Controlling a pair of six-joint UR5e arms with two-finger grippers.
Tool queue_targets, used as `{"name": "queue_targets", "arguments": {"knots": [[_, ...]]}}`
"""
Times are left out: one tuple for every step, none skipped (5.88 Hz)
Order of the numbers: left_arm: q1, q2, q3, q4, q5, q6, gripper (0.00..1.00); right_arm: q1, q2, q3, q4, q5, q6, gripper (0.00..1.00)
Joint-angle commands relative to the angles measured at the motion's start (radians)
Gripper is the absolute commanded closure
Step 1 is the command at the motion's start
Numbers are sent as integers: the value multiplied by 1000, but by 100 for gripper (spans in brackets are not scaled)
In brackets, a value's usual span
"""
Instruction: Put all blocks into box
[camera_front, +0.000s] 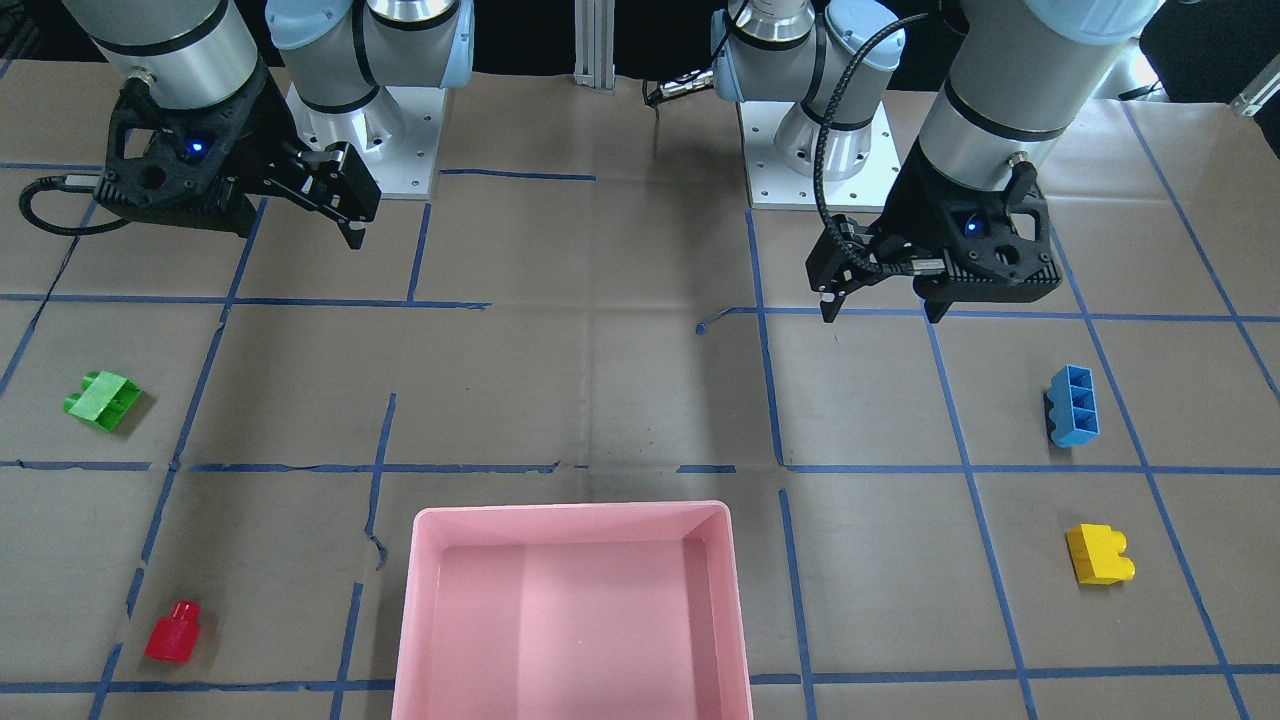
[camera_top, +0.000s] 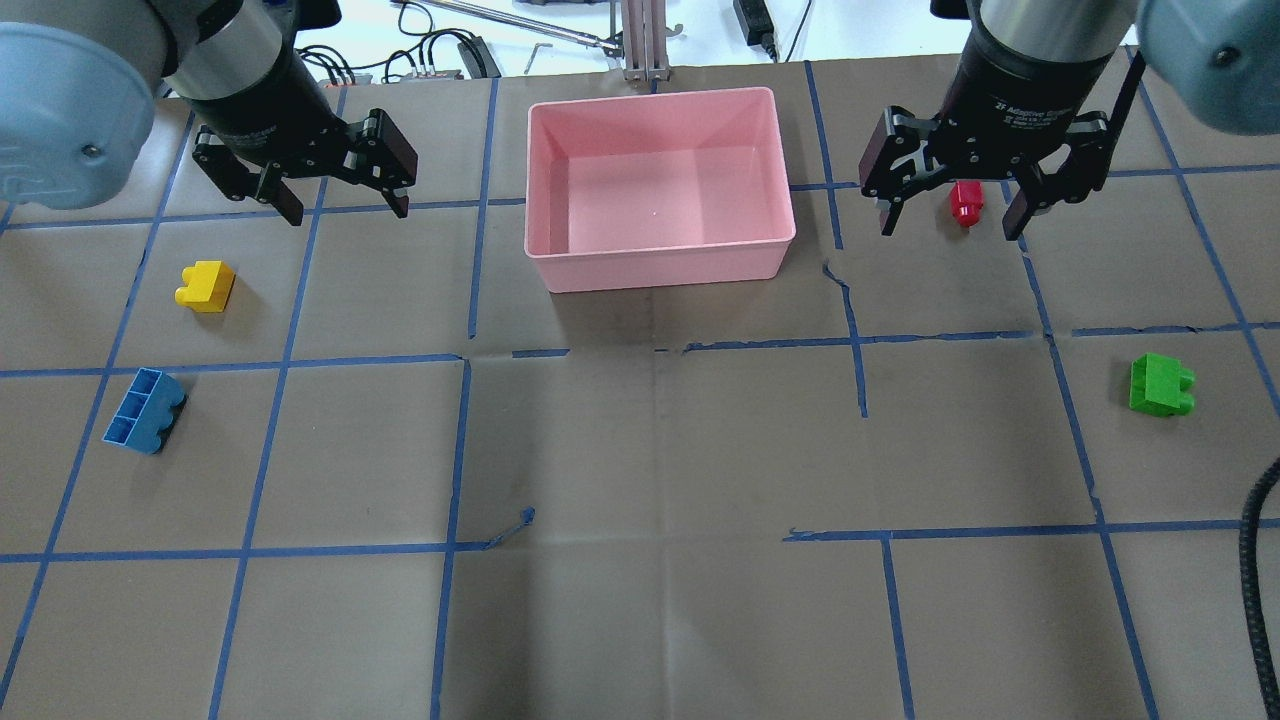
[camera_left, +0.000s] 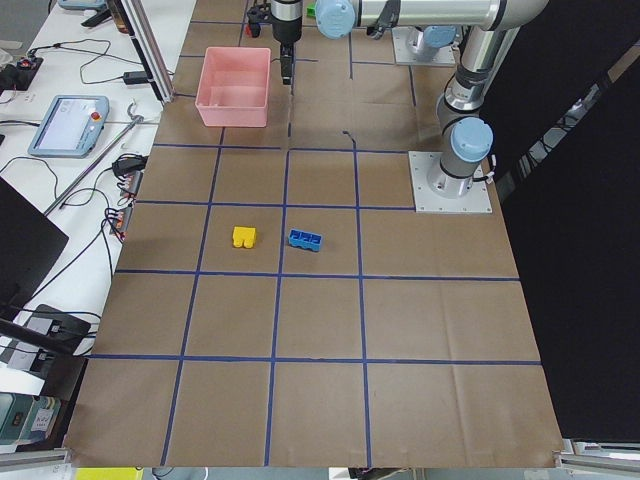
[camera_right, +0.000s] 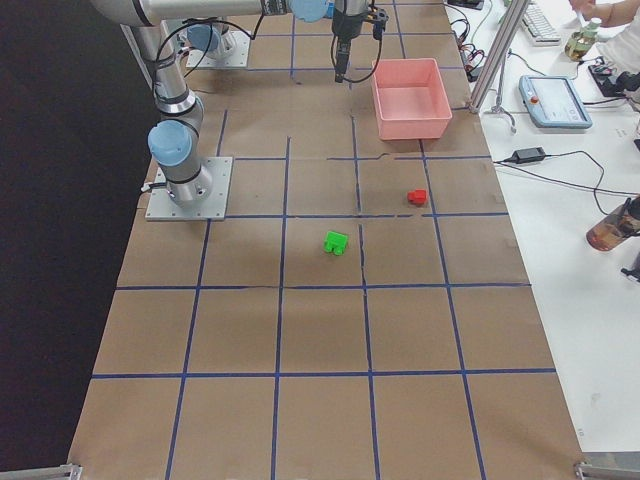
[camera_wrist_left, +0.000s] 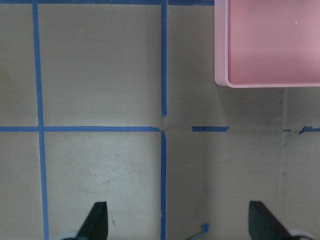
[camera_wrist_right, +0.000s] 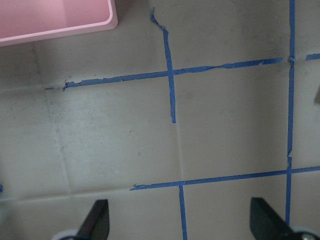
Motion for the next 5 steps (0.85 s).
{"name": "queue_targets", "arguments": {"knots": [[139, 12, -6, -24, 2, 4, 1, 0, -3, 1, 0, -2, 0, 0], [242, -2, -20, -40, 5, 88, 1, 0, -5, 1, -1, 0, -1, 0], [358, -3, -55, -39, 5, 285, 1, 0, -3, 3, -1, 0, -4, 0], [482, -11, -93, -28, 5, 481, 1, 0, -5, 1, -1, 1, -3, 0], [582, -29, -131, 10, 5, 709, 1, 0, -5, 0, -1, 0, -3, 0]]}}
